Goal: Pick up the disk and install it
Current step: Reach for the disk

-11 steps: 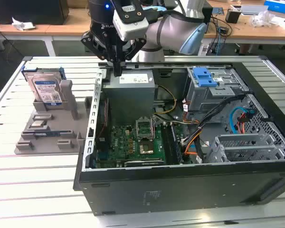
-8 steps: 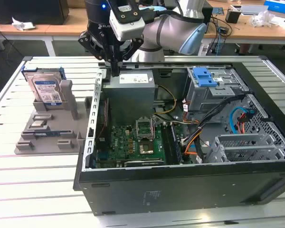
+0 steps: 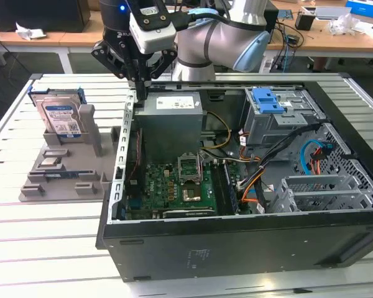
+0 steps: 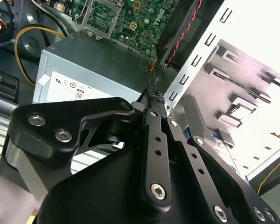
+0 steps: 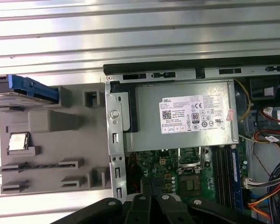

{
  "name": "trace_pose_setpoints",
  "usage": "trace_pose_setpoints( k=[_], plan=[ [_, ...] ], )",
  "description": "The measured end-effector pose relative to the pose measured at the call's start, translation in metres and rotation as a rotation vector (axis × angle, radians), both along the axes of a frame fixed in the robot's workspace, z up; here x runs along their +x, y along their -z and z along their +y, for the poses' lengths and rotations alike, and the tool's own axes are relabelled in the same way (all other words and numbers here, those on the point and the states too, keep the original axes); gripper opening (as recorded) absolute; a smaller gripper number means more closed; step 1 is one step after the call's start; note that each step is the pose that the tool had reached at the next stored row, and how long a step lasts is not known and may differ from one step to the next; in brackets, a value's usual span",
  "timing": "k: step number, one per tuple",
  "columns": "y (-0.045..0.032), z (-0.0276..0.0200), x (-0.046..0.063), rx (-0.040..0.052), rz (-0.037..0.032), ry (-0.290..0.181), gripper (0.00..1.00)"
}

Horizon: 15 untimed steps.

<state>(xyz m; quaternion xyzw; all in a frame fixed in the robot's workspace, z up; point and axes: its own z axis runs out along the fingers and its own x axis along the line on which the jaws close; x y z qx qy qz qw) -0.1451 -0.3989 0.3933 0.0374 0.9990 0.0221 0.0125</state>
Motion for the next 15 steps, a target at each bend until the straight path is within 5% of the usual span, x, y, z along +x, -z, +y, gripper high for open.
trace_pose_setpoints(
  k=[15],
  plan=[
    [0.0,0.0,-0.019,-0.0001,0.0001,0.0,0.1]
  ],
)
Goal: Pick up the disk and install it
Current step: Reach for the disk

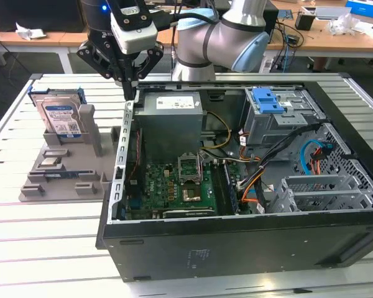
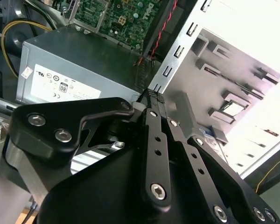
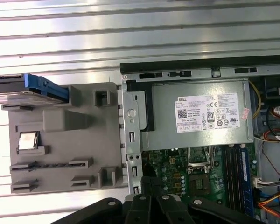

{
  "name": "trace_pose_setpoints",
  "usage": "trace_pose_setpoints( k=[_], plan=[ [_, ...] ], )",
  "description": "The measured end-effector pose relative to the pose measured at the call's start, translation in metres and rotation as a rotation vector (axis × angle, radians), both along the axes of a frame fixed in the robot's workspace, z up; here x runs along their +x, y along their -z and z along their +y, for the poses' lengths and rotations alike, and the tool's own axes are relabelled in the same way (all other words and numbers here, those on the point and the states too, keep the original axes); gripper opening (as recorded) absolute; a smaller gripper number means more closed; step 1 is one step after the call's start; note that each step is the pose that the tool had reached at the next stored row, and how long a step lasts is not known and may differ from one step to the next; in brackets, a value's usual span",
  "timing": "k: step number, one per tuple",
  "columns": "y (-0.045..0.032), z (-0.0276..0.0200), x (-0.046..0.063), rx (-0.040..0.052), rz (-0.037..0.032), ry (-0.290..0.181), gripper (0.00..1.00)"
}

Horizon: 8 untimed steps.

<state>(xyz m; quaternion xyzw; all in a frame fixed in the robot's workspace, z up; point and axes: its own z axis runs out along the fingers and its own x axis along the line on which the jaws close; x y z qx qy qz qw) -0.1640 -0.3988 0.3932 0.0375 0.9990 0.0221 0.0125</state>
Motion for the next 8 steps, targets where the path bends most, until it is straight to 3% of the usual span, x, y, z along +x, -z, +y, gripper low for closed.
trace_pose_setpoints(
  k=[8],
  plan=[
    [0.0001,0.0,-0.0059,0.0,0.0,0.0,0.1]
  ],
)
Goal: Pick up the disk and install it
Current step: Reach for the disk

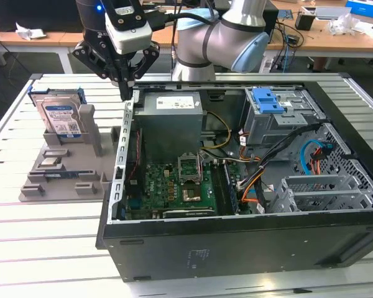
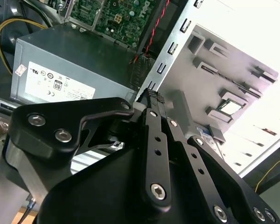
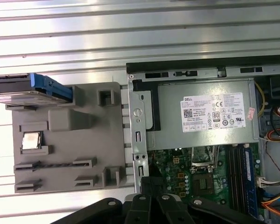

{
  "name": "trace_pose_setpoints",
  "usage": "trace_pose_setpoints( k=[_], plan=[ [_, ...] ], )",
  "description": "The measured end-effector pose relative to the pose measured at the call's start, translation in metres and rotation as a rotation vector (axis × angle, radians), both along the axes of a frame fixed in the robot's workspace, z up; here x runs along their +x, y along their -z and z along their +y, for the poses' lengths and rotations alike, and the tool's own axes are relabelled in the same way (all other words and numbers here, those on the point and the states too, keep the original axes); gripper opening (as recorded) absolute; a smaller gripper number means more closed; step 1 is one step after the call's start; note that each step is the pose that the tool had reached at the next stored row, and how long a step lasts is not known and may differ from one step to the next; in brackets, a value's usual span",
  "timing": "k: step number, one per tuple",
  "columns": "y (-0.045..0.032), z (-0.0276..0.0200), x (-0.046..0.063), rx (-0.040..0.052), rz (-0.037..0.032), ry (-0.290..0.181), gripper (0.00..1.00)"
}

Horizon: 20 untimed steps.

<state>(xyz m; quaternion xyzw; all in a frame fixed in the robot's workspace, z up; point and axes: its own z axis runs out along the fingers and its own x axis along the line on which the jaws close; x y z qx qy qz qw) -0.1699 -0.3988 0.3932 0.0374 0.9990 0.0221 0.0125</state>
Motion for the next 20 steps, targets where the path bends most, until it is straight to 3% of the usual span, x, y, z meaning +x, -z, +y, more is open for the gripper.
trace_pose_setpoints(
  k=[20],
  plan=[
    [0.0001,0.0,-0.024,0.0,0.0,0.0,0.1]
  ],
)
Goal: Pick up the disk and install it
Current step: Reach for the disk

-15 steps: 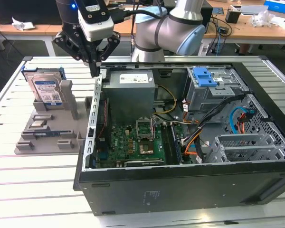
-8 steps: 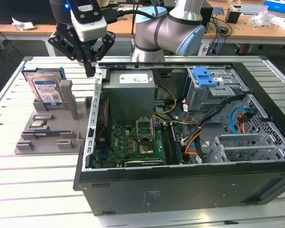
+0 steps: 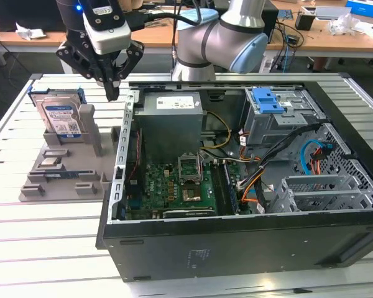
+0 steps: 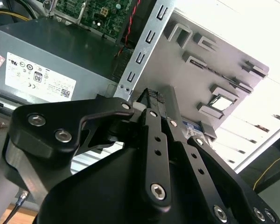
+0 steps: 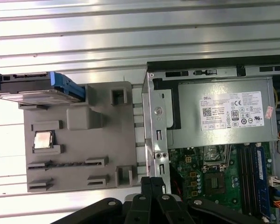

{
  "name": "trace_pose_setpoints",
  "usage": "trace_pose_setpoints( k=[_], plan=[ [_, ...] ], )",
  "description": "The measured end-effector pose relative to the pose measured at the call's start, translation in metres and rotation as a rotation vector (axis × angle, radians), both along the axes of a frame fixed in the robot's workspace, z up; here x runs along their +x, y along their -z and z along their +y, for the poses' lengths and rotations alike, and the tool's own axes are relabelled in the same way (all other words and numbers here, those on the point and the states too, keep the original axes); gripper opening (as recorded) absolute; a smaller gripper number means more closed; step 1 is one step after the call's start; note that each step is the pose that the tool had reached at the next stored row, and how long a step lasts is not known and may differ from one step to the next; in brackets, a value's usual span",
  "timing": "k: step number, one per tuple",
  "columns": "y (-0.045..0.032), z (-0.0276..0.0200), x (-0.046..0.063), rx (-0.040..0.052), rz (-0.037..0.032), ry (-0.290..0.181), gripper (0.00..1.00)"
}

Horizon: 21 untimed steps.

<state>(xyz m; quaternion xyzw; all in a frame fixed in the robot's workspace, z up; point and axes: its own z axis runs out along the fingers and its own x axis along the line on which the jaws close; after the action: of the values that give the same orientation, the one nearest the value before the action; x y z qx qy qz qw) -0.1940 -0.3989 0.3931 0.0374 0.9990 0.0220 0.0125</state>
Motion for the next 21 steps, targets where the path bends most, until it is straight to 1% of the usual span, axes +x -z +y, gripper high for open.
trace_pose_setpoints(
  k=[2,4,11,13,21],
  plan=[
    [0.0,0.0,-0.003,0.0,0.0,0.0,0.1],
    [0.0,0.0,-0.007,0.0,0.0,0.0,0.1],
    [0.0001,0.0,-0.016,0.0,0.0,0.0,0.1],
    [0.0001,0.0,-0.021,0.0001,-0.0001,0.0,0.1],
    [0.0001,0.0,-0.034,0.0,0.0,0.0,0.1]
  ],
)
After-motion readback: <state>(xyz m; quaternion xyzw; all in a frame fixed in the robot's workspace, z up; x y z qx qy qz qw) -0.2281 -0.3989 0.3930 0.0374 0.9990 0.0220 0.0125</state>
